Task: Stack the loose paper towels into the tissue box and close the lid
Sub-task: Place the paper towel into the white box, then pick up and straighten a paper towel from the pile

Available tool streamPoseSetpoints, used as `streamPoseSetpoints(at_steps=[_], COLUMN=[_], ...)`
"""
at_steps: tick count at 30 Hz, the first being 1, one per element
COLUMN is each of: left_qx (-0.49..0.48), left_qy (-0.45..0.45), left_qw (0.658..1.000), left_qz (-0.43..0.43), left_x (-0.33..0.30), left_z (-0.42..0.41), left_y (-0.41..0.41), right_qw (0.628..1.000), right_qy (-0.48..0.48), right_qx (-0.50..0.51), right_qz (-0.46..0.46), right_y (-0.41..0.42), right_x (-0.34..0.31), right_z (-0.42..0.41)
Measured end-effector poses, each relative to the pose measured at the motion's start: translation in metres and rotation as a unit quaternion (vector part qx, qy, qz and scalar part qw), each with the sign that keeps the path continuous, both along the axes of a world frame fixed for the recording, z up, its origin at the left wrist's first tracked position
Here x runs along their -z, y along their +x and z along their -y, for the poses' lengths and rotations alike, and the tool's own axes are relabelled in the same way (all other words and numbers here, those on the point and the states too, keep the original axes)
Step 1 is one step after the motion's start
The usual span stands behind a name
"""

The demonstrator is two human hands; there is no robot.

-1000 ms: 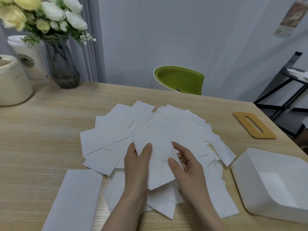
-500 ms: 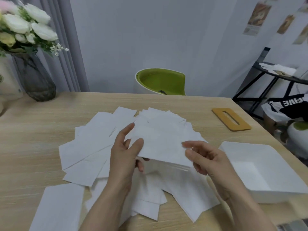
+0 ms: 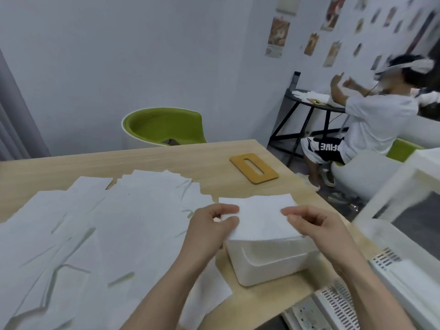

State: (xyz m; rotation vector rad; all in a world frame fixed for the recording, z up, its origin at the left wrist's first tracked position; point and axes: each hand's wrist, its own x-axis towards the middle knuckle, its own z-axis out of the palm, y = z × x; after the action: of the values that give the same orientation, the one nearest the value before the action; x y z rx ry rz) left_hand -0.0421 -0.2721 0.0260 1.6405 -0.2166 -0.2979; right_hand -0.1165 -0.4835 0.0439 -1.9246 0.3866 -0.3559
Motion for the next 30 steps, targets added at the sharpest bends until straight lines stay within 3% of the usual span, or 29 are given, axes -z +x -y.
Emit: streamPoseSetpoints(at_steps=[11, 23, 30], left_qx=[0.033, 0.073, 0.072], left_qy=[0.255, 0.354, 0.455], left_qw=[0.959, 0.920, 0.849], left_qz=[0.116, 0.153, 0.259], left_x=[0.001, 0.004, 0.006], left_z=[0.040, 0.041, 0.044], left_y=[0.012, 0.009, 0.008], right_qw=[0.995, 0.967, 0.972], right_qy=[-0.056, -0.208, -0.200], right_qx=[-0.025, -0.076, -0.071], right_qz=[-0.075, -0.130, -0.105], right_y=[0.004, 0.006, 0.001], right_x=[0.007, 0.011, 0.012], right_z=[0.053, 0.054, 0.054])
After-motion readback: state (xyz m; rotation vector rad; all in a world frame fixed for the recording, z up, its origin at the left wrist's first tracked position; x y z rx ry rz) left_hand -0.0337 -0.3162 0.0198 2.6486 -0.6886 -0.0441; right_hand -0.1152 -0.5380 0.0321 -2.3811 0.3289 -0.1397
